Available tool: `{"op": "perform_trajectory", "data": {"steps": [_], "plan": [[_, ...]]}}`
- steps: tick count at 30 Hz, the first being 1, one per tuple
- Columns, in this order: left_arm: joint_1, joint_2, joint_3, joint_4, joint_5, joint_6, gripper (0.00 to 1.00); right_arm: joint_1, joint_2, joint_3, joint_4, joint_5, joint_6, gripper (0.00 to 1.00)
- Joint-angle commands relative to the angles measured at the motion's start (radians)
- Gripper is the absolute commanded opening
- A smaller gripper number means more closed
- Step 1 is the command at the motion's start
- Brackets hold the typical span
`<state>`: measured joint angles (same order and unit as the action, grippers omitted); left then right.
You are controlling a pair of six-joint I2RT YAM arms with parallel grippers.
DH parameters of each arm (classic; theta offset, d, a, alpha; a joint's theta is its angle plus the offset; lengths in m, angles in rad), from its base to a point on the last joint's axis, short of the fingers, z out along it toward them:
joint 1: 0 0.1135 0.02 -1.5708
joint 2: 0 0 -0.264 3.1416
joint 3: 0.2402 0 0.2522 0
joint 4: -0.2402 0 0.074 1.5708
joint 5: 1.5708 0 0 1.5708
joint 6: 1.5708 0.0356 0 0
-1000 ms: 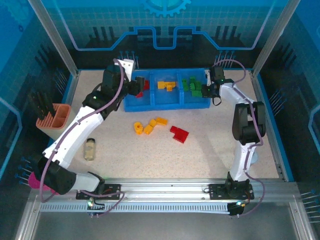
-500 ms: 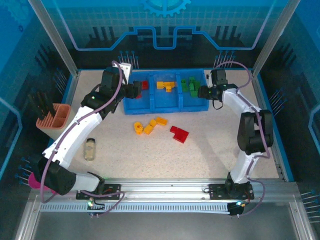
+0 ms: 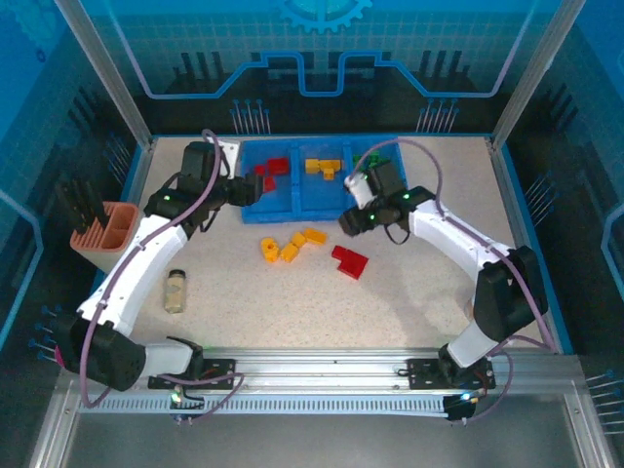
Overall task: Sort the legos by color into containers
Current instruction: Pick up the lego from the center of the table.
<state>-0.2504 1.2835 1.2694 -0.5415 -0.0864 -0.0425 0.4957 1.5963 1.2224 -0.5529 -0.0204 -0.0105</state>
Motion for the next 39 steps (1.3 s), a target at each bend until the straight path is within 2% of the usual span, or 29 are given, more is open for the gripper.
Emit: {"op": "perform_trajectory", "data": {"steps": [1, 7, 14, 21, 26, 33, 39], "plan": [[0.021, -0.046, -0.034, -0.02, 0.066, 0.007, 0.78, 0.024, 0.032, -0.03, -0.084, -0.029, -0.051, 0.65], [0.028, -0.064, -0.053, -0.014, 0.073, 0.006, 0.78, 0.073, 0.135, -0.005, -0.146, 0.027, -0.064, 0.64], [0.031, -0.069, -0.065, -0.008, 0.077, 0.002, 0.79, 0.082, 0.22, -0.001, -0.122, 0.056, -0.036, 0.64], [0.034, -0.064, -0.068, 0.002, 0.084, -0.002, 0.79, 0.071, 0.292, 0.025, -0.114, 0.116, 0.001, 0.57], [0.034, -0.056, -0.07, 0.006, 0.09, -0.004, 0.79, 0.028, 0.332, 0.038, -0.136, 0.149, 0.044, 0.54], [0.036, -0.046, -0.07, 0.009, 0.1, -0.01, 0.79, -0.012, 0.287, 0.003, -0.158, 0.065, 0.079, 0.67], [0.036, -0.036, -0.071, 0.012, 0.115, -0.014, 0.79, -0.038, 0.25, -0.049, -0.168, 0.025, 0.112, 0.68]]}}
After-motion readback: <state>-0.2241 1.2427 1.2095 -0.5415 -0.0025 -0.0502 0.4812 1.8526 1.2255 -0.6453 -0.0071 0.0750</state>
